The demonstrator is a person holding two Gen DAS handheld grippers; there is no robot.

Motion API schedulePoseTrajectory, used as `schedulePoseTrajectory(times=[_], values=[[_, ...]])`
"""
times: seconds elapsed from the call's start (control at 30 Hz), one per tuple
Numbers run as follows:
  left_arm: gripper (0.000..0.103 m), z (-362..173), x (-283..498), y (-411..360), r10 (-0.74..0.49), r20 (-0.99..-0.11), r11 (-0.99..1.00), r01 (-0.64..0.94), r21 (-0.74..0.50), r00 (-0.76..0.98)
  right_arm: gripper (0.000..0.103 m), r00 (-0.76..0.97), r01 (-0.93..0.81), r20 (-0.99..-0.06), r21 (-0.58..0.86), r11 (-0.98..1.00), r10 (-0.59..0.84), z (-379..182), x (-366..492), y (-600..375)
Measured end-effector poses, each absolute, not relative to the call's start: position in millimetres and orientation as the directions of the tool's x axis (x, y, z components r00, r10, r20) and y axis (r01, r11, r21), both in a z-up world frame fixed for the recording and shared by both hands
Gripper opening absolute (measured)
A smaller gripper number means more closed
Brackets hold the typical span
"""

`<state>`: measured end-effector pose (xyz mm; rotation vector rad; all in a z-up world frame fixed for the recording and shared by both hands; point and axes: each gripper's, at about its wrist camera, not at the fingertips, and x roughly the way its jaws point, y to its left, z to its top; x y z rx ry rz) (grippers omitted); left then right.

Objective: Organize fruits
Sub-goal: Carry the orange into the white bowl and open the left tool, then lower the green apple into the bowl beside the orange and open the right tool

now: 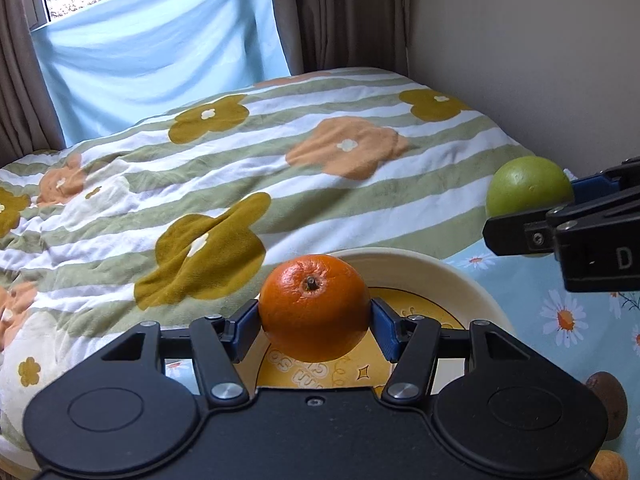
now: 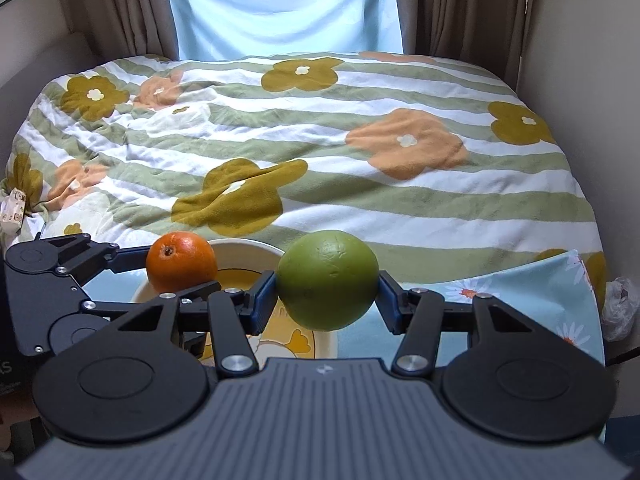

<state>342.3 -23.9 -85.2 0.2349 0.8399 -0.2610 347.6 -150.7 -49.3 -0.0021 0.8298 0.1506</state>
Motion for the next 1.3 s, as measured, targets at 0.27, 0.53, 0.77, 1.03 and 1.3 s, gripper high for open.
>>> schedulePoseTrajectory(times=[0.27,0.53,0.77,1.03,1.3], values=[[0.063,-107.4,359.8,-29.6,-0.130,-0.791,0.931,0.349,0.111,0.598,0.068,0.646,-0.109,-0.755,0.053,0.993,0.112,-58.2,354.4,-154.2],[0.101,-93.1,350.1,-22.0,-0.156,-0.772,0.930,0.356,0.096,0.617,0.068,0.646,-0.110,-0.754,0.060,0.992,0.118,-54.0,357.8,-153.4],[0.101,-74.7,324.4,4.1,-0.137,-0.773,0.948,0.309,0.080,0.619,0.068,0.634,-0.165,-0.757,0.067,0.984,0.158,-56.4,357.0,-143.6],[0.101,-64.3,294.1,30.8,-0.131,-0.775,0.970,0.240,0.028,0.618,0.068,0.601,-0.245,-0.776,0.050,0.968,0.192,-79.9,356.5,-120.4],[0.101,-62.7,279.8,44.0,-0.110,-0.770,0.978,0.205,0.027,0.629,0.068,0.597,-0.299,-0.777,0.014,0.954,0.199,-104.1,356.9,-100.7]])
